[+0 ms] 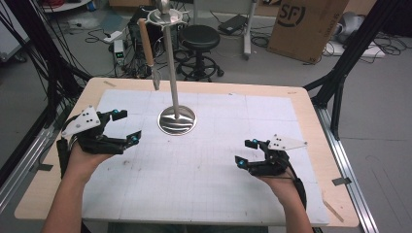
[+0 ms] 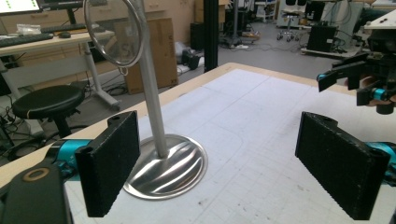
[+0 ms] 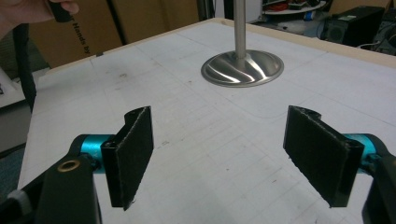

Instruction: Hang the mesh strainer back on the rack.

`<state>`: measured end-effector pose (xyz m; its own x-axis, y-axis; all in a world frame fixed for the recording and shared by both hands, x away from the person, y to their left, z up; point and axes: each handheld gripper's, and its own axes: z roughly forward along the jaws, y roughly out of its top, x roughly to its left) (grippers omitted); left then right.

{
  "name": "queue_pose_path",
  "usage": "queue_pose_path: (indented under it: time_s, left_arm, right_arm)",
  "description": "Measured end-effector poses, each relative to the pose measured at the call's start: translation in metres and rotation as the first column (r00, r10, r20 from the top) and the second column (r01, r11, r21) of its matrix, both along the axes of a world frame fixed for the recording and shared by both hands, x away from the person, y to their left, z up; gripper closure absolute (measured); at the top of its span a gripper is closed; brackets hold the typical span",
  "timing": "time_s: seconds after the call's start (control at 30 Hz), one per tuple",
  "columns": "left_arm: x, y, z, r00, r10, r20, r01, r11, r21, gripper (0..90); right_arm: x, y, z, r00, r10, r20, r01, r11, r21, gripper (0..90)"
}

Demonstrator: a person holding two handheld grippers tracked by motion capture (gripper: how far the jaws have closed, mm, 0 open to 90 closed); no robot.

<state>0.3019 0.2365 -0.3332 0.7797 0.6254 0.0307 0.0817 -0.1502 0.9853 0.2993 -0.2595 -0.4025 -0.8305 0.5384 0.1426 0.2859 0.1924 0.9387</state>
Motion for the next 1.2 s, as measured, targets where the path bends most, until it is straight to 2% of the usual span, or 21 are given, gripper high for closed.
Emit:
queue_pose_path:
  time_s: [0.4,0.5,0.6,0.9,1.07,1.2]
  left_arm:
    - [-0.017,-0.007,-0.019,0.9997,-0.025,-0.003,0.024,0.9996,-0.013,13.6]
    - [-0.019,-0.007,-0.021,0.9998,-0.016,-0.015,0.016,0.9999,0.003,13.4]
    - [-0.021,-0.005,-0.024,0.9995,-0.018,-0.024,0.018,0.9997,-0.014,13.4]
    - [-0.025,-0.003,-0.033,0.9987,-0.016,-0.048,0.015,0.9997,-0.022,13.4]
    - [-0.022,-0.002,-0.037,0.9983,0.000,-0.058,-0.001,0.9997,-0.023,13.4]
    - [-0.020,-0.004,-0.043,0.9974,0.008,-0.071,-0.009,0.9996,-0.026,13.5]
  right_arm:
    - [0.001,-0.002,-0.002,0.9999,-0.014,-0.010,0.014,1.000,0.000,22.5]
    - [0.001,-0.002,-0.002,0.9999,-0.010,-0.007,0.010,1.000,-0.001,22.5]
    - [0.001,-0.003,-0.002,0.9999,-0.013,-0.006,0.013,1.000,0.001,22.4]
    - [0.002,-0.004,-0.001,0.9998,-0.018,-0.001,0.018,1.000,0.010,21.9]
    - [0.004,-0.008,-0.001,0.9991,-0.041,-0.010,0.041,0.998,0.037,20.1]
    - [0.004,-0.010,-0.002,0.9983,-0.056,-0.016,0.057,0.998,0.037,18.6]
